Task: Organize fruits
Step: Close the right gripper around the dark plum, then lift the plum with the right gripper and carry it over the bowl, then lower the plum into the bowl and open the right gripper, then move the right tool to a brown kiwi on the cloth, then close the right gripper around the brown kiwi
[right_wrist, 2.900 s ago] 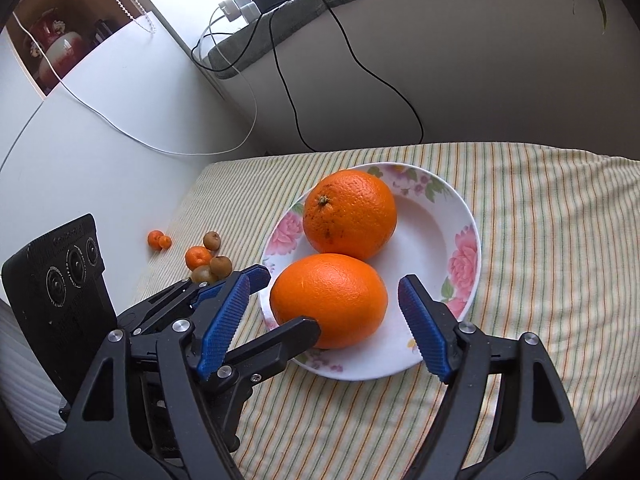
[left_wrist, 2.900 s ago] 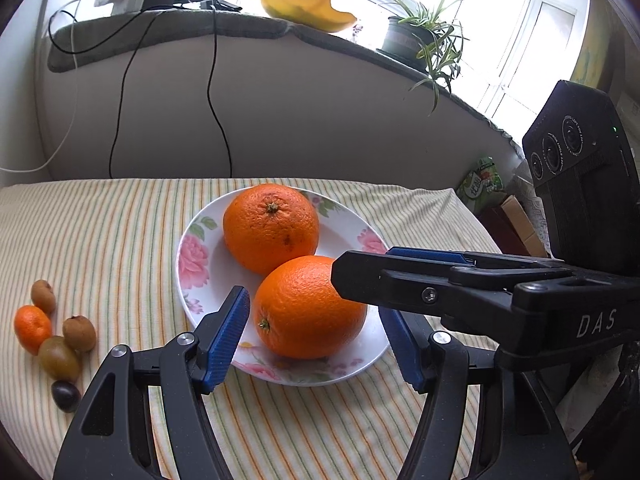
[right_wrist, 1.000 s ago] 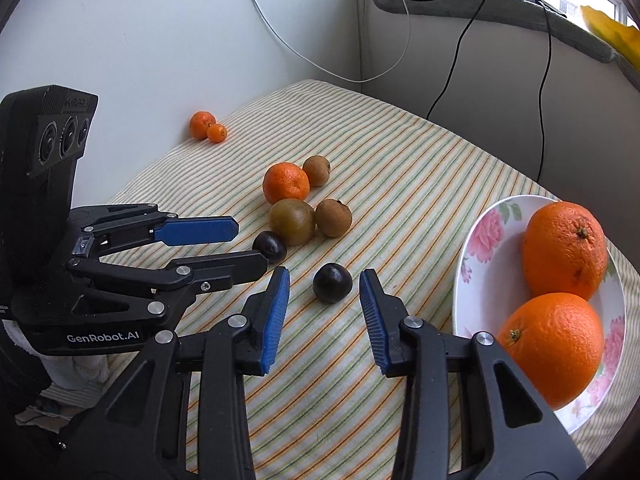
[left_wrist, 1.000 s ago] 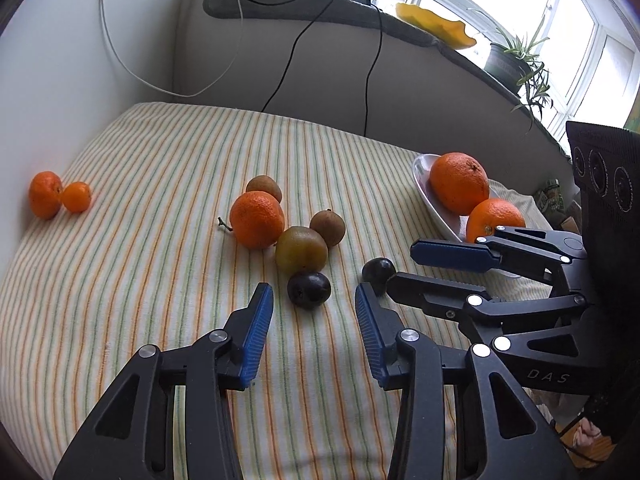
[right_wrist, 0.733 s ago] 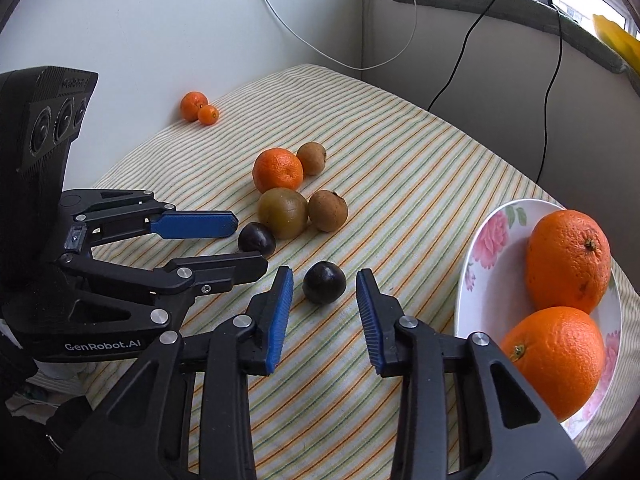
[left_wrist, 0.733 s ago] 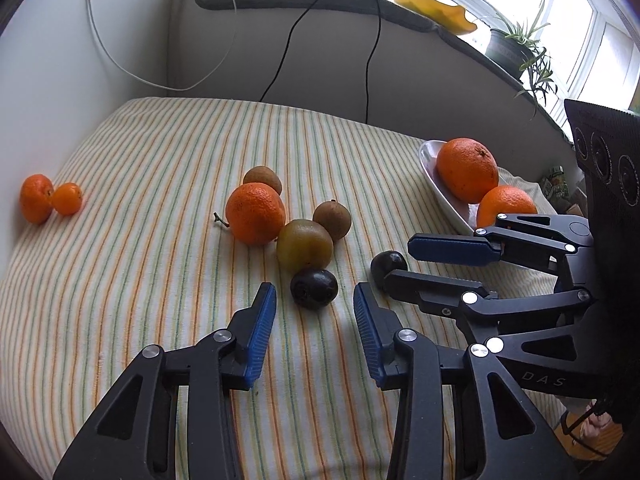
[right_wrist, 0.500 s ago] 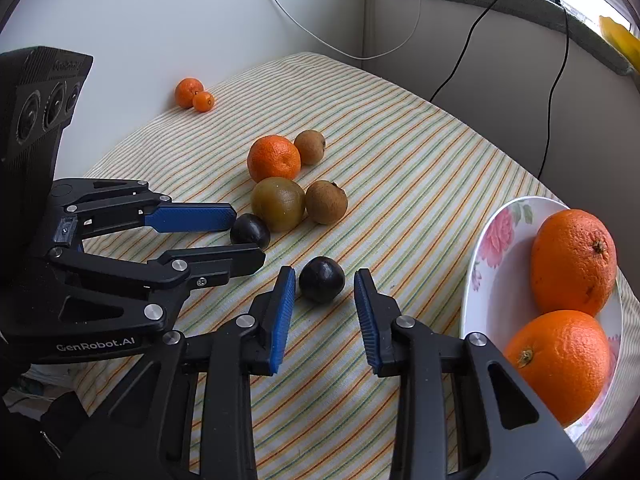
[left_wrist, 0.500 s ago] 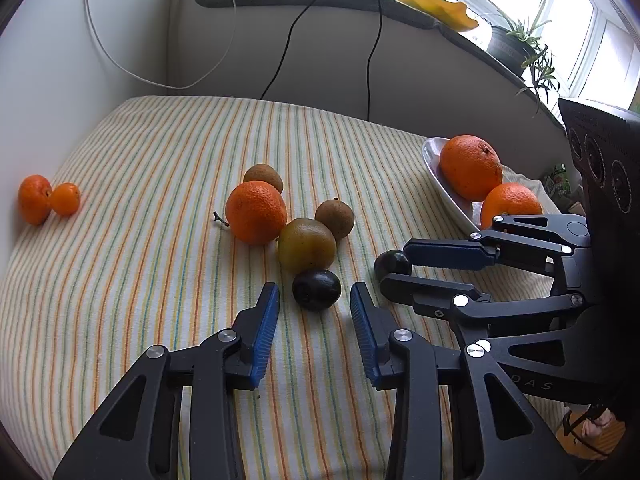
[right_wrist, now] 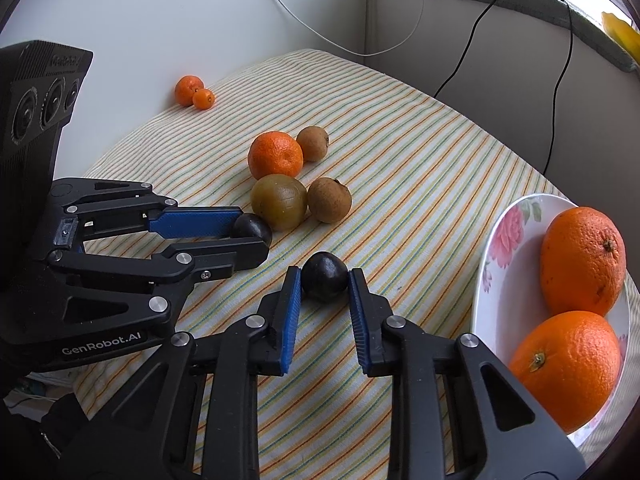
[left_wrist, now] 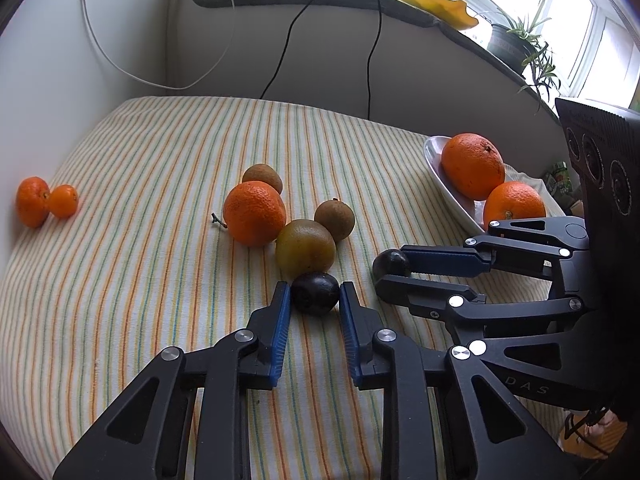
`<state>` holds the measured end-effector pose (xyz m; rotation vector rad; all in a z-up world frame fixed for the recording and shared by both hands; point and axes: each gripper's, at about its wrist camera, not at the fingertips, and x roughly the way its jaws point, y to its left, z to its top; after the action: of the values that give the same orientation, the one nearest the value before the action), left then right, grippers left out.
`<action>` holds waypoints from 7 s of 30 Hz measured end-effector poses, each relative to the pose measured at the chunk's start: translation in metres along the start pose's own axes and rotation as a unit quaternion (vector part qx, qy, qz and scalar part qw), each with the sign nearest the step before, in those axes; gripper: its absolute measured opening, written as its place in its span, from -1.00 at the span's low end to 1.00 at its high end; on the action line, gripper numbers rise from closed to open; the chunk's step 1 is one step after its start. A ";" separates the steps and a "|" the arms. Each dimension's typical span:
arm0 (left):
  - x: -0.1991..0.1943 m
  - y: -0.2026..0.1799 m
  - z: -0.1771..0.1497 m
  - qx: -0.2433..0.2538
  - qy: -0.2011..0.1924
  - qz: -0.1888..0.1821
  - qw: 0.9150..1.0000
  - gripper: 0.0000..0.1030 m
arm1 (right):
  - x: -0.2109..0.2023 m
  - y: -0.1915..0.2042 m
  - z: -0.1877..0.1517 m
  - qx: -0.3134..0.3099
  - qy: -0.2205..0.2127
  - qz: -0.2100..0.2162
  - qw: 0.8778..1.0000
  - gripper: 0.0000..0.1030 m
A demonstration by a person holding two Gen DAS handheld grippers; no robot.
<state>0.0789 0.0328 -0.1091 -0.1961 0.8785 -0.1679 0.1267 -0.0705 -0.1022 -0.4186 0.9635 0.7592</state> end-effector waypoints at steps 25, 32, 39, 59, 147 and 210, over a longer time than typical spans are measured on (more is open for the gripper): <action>-0.021 -0.033 0.009 0.002 -0.029 -0.031 0.999 -0.57 | -0.066 -0.021 -0.020 0.043 -0.065 0.006 0.997 -0.53; -0.016 -0.049 0.017 0.011 -0.032 -0.047 0.998 -0.57 | -0.090 -0.041 -0.036 0.065 -0.079 -0.008 0.995 -0.53; -0.009 -0.069 0.028 0.022 -0.036 -0.066 0.997 -0.57 | -0.111 -0.067 -0.052 0.090 -0.097 -0.028 0.991 -0.53; 0.025 -0.101 0.054 0.050 -0.024 -0.082 0.995 -0.57 | -0.131 -0.135 -0.079 0.140 -0.099 -0.081 0.982 -0.53; -0.027 -0.035 0.031 0.016 -0.071 -0.001 0.997 0.22 | -0.116 -0.068 -0.034 0.056 -0.115 -0.075 0.989 0.60; 0.007 0.049 0.033 -0.080 -0.026 -0.036 0.996 -0.42 | 0.039 -0.041 0.058 0.083 0.049 0.124 0.988 -0.50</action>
<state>0.1121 0.0824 -0.1054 -0.3798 0.8328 -0.1590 0.2042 -0.0462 -0.1059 -0.1934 1.1758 0.8822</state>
